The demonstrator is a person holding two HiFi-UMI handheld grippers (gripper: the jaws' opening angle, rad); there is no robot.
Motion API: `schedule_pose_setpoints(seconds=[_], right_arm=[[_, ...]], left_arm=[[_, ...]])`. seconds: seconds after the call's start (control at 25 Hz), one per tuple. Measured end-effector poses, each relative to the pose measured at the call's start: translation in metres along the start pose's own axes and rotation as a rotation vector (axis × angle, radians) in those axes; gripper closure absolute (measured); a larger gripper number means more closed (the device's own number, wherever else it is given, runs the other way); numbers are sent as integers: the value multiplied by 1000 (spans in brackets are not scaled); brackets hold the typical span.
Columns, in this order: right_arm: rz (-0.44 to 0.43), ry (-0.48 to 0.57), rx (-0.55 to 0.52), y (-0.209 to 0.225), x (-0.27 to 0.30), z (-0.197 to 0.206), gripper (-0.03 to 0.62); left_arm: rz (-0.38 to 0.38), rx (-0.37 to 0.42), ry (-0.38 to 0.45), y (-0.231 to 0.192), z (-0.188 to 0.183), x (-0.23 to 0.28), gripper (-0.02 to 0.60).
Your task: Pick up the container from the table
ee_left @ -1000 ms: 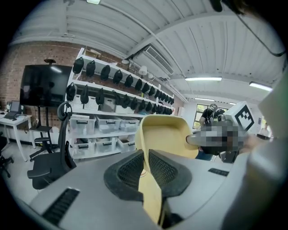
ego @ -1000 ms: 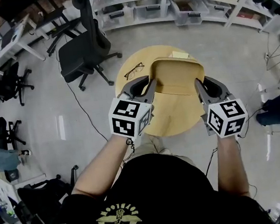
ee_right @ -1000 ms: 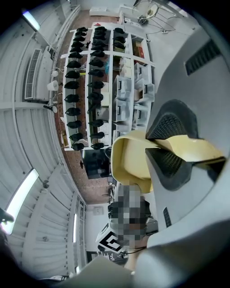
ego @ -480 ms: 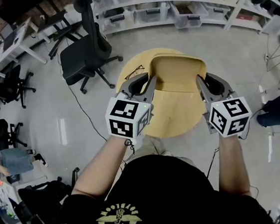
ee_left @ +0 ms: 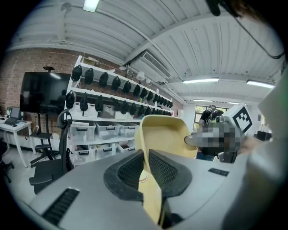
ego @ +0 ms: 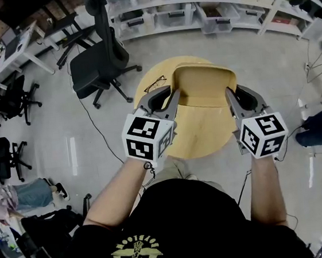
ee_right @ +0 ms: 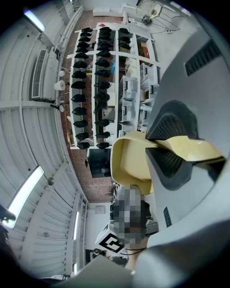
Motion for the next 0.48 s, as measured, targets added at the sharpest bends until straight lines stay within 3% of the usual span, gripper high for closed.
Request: schedule_pose_setpoints(seconds=[0.48], right_arm=[[3,-9,5,2,1,4,526]], left_arm=[[2,-6,-10,2,4,3,532]])
Point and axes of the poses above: the fingertips, and each gripper's own axes: x forward along the fingers, y to its right, z out of its underside, the point moved 4 cm from there along -x, backward along the fingers, and after that the axes turned 7 degrees about x, right-handed, at the moved point
